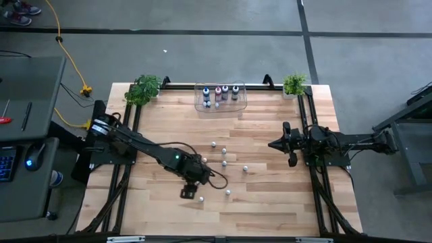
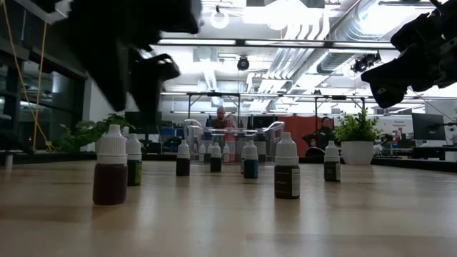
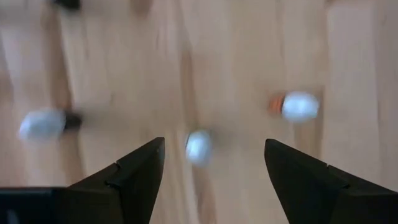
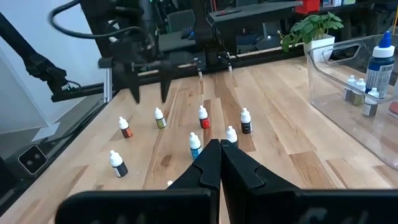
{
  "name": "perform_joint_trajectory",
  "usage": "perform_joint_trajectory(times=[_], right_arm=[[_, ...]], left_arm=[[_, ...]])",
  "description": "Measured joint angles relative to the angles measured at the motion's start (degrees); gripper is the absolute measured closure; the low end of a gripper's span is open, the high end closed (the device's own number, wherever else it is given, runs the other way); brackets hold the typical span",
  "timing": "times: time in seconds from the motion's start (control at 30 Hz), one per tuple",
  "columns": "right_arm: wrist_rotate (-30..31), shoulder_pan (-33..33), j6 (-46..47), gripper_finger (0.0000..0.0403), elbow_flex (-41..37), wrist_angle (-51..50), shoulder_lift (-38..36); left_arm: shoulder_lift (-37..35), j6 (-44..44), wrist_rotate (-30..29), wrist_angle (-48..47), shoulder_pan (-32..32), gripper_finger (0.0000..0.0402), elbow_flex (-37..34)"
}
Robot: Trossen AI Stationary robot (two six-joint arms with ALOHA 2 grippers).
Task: Pick & Place food coloring
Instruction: Put the small green food coloring bottle into the transparent bin
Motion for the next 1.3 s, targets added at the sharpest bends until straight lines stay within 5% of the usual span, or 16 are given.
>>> perform_joint_trajectory(times=[0.87, 1.3], right_arm=[[-0.05, 0.00, -0.02, 0.0402, 0.00, 0.35, 1.43], [-0.05, 0.00, -0.02, 0.0402, -0.01, 0.28, 1.48]], left_arm=[[5.92, -2.31, -1.97, 0.66, -0.35, 0.0133, -0.48], [5.92, -2.78, -1.60, 0.59, -0.37, 0.0238, -0.46]])
